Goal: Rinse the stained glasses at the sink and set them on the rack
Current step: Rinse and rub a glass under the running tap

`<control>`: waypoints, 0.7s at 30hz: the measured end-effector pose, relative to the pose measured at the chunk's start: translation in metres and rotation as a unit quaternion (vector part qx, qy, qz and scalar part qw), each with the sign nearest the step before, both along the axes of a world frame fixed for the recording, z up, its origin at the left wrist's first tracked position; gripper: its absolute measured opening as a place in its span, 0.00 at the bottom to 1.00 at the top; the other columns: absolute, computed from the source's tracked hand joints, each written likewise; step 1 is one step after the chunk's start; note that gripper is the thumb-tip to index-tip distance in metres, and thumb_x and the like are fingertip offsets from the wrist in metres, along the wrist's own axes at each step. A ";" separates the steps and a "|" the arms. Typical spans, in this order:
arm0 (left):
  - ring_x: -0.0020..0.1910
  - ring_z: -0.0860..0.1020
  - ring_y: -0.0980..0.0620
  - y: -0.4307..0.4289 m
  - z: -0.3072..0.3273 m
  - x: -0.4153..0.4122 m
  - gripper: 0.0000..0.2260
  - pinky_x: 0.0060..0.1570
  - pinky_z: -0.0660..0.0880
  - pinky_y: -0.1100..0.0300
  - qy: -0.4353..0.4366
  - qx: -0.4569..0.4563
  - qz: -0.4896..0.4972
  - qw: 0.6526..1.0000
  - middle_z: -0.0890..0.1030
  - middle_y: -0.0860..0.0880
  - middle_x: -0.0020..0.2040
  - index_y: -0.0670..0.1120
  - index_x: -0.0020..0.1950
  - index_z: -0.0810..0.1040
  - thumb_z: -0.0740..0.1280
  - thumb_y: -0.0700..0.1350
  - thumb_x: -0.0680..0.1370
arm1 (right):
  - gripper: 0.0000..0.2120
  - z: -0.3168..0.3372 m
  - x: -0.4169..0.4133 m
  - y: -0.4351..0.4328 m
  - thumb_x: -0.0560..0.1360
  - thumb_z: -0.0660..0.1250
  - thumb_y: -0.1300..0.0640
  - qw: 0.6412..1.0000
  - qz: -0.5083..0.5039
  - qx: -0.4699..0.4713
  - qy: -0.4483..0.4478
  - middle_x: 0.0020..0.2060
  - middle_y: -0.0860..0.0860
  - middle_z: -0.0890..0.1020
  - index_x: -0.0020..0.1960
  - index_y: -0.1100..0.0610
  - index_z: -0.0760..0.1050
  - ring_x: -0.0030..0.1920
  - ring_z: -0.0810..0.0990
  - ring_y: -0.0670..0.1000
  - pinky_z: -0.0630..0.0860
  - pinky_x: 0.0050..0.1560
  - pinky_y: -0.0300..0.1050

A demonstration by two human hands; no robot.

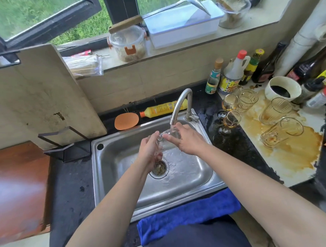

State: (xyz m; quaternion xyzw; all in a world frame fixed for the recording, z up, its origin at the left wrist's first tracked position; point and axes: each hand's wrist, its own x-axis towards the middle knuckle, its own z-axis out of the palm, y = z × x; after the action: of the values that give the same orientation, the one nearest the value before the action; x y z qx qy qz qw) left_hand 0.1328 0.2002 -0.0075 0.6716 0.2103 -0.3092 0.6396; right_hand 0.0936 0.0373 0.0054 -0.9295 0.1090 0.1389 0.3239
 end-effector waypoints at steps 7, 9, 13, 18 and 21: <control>0.26 0.66 0.54 -0.002 0.002 -0.002 0.22 0.26 0.60 0.62 0.034 0.006 -0.002 0.999 0.76 0.44 0.43 0.44 0.62 0.76 0.64 0.60 0.79 | 0.44 0.005 0.003 0.005 0.67 0.42 0.17 0.987 -0.004 -0.151 -0.046 0.55 0.53 0.79 0.60 0.49 0.73 0.60 0.73 0.58 0.69 0.58 0.57; 0.27 0.67 0.54 -0.003 0.003 -0.004 0.25 0.24 0.59 0.63 0.056 -0.009 0.006 0.998 0.76 0.46 0.45 0.44 0.62 0.78 0.66 0.61 0.75 | 0.39 0.004 0.004 0.007 0.68 0.56 0.19 0.998 -0.054 -0.003 -0.013 0.61 0.51 0.77 0.63 0.49 0.72 0.63 0.73 0.55 0.70 0.59 0.55; 0.26 0.66 0.55 0.002 0.009 -0.006 0.21 0.19 0.59 0.66 0.100 0.011 0.000 0.995 0.78 0.45 0.42 0.45 0.54 0.78 0.64 0.61 0.76 | 0.36 -0.008 0.001 -0.001 0.66 0.78 0.36 0.946 -0.152 0.288 0.011 0.68 0.48 0.74 0.68 0.47 0.69 0.66 0.74 0.50 0.74 0.66 0.53; 0.28 0.67 0.55 0.004 0.012 -0.006 0.21 0.26 0.64 0.64 0.119 0.006 -0.031 0.992 0.78 0.42 0.43 0.44 0.53 0.76 0.61 0.62 0.78 | 0.31 -0.021 0.004 -0.002 0.76 0.73 0.45 0.897 -0.197 0.392 0.058 0.66 0.47 0.74 0.75 0.50 0.68 0.67 0.72 0.52 0.64 0.69 0.52; 0.30 0.71 0.52 0.003 0.007 -0.005 0.24 0.31 0.68 0.60 0.105 0.007 -0.048 0.993 0.79 0.46 0.41 0.46 0.54 0.78 0.60 0.65 0.77 | 0.23 -0.024 0.006 0.000 0.79 0.70 0.48 0.885 -0.233 0.397 0.068 0.62 0.48 0.78 0.72 0.51 0.72 0.64 0.75 0.53 0.70 0.65 0.55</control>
State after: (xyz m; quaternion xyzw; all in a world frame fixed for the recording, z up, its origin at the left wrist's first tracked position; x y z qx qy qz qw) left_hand 0.1277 0.2033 -0.0007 0.6492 0.2459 -0.4070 0.5937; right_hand 0.0997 0.0376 -0.0183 -0.6588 0.2804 0.1541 0.6808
